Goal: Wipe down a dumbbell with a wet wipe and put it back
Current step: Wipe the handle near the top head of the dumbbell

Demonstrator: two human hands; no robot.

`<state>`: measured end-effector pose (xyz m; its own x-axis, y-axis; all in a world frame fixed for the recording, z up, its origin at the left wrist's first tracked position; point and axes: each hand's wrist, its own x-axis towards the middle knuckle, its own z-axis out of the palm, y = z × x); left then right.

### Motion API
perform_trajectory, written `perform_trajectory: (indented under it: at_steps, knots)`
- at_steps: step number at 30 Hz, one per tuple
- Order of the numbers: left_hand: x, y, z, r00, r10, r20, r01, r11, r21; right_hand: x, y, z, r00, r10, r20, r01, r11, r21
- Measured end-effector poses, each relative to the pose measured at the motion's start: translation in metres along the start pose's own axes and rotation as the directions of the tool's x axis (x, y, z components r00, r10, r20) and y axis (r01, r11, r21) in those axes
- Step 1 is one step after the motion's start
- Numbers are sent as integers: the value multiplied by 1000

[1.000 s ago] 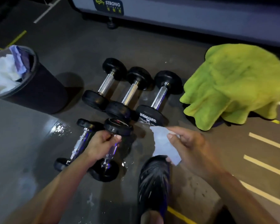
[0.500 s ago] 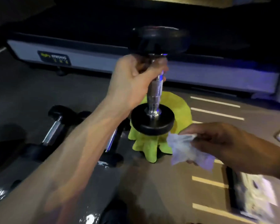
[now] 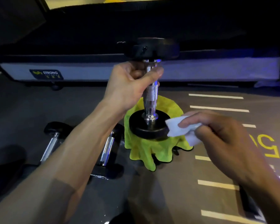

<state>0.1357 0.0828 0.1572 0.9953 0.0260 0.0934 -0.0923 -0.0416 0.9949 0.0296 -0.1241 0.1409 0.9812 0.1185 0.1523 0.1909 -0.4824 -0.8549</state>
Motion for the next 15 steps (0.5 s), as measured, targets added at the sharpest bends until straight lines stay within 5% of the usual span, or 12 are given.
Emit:
perform_trajectory:
  at_steps: [2,6,8,11,15]
  knots:
    - [0,-2,1,1000,4,-19,-4,1000,3,8,-4,-5,1000,-2,-15,2,1000,-9]
    - [-1,-5,3,1000,-6,-26,5,999,-31,36,0,8,971,-227,-81,172,889,-424]
    - [-1,-4,4,999,-10,-33,8,999,-47,47,6,21,967,-253,-28,208,849,-486]
    - [-2,-5,4,999,-10,-43,7,998,-69,52,6,36,998,-58,21,61,905,-422]
    - [-5,-8,4,999,9,-37,-14,994,-113,45,9,54,995,33,-98,-38,998,-48]
